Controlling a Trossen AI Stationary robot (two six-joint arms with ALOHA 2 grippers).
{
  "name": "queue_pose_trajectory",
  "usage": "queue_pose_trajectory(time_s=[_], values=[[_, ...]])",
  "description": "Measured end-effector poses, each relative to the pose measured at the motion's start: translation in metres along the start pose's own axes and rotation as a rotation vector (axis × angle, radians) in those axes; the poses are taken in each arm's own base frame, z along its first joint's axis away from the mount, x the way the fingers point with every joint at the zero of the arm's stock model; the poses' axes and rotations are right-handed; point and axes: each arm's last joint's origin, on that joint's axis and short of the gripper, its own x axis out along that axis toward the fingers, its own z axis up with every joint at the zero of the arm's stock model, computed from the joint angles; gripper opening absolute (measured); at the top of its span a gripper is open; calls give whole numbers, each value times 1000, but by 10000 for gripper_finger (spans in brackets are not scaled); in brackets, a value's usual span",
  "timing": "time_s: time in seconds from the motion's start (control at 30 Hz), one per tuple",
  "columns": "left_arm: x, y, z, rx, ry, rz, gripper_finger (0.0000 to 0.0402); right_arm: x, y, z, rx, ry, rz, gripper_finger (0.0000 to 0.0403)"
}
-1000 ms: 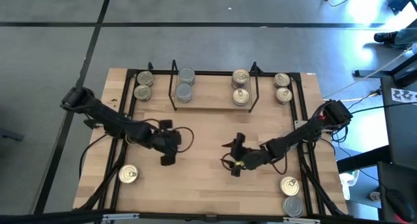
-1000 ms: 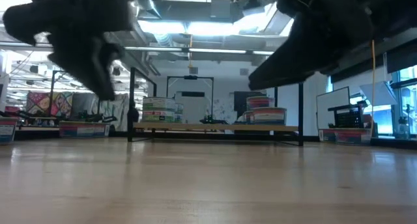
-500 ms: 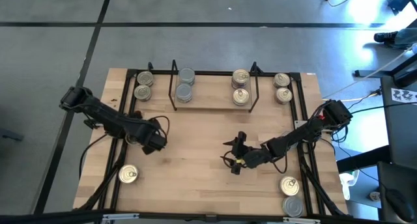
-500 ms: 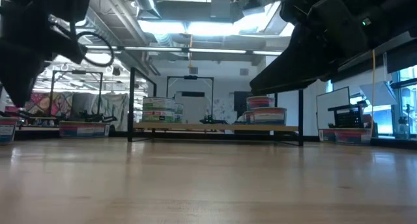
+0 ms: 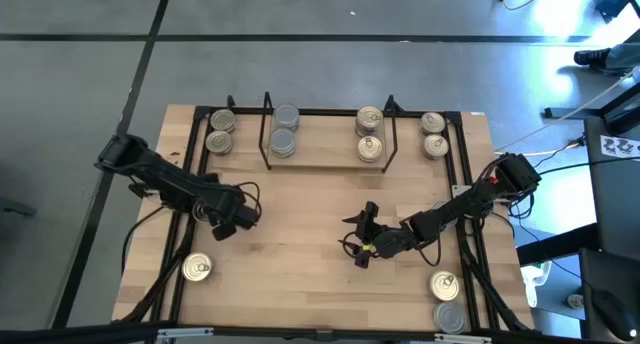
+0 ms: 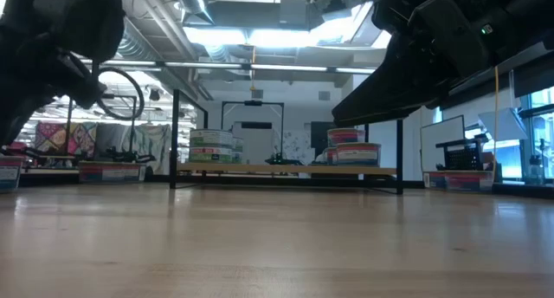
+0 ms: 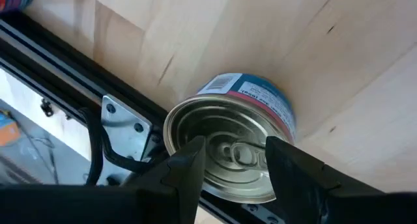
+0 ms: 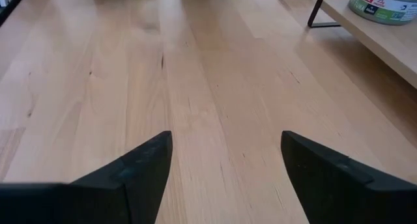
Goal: Stack canned seafood by type on shelf
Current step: Stack the blue pink tuna can on top of the other blue pink tuna can on the shelf
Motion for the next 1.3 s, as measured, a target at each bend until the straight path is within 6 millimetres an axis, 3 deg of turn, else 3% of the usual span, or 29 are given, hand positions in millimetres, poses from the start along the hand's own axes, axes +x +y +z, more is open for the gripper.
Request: queue_pose_trajectory(time_s=[0.37,0.6,0.9,1.3], values=[[10,-11,8,183,69,48,159,0,0,-1,-3,5,0,284],[7,-15,12,282,40,3,158,0,0,-1,-4,5,0,284],[-17,-30,27,329,-122,-131,159,0,0,-1,-4,12,16,284],[-31,-53,50,387,-433,-334,159,0,0,-1,-4,13,17,284]])
